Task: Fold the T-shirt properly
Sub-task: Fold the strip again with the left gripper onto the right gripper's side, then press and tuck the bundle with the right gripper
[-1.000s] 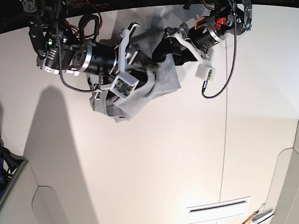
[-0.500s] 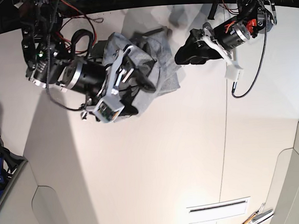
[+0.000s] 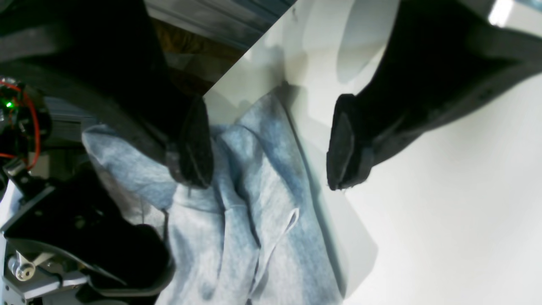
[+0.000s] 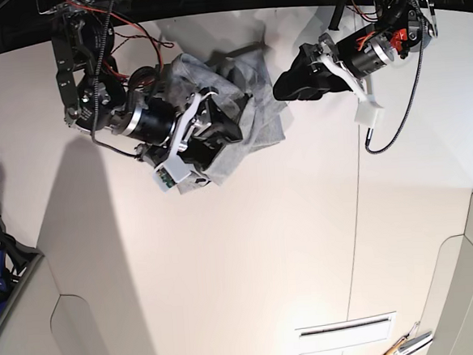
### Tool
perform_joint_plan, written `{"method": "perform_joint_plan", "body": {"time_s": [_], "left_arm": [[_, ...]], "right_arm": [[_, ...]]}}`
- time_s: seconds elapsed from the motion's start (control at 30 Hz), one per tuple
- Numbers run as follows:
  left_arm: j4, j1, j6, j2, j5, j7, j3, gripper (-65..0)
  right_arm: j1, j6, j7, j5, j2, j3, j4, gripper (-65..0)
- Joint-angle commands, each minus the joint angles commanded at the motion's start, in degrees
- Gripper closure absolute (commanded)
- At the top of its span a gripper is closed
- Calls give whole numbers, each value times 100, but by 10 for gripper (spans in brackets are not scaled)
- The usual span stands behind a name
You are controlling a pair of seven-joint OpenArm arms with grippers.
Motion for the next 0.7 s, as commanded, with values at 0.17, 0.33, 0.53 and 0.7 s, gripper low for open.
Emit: {"method": "perform_joint_plan", "body": {"time_s": [0.17,0.33,0.53,0.7], "left_arm": [[2,-2,0,-2,-9,2,-76,-449],[2,-2,0,-2,-393,225,-697,-449],[2,0,0,-2,-695,442,-1143,-449],[2,0,0,-46,-898,581,-1141,-449]], "right_arm": [[107,136,4,48,-507,-164,-42,-371],[540,133,4,66,-614,-826,-42,-371],[984,127,-664,136,-608,-1132,175,-371],[859,125,-1644,173,-444,-669,1099,-371]]}}
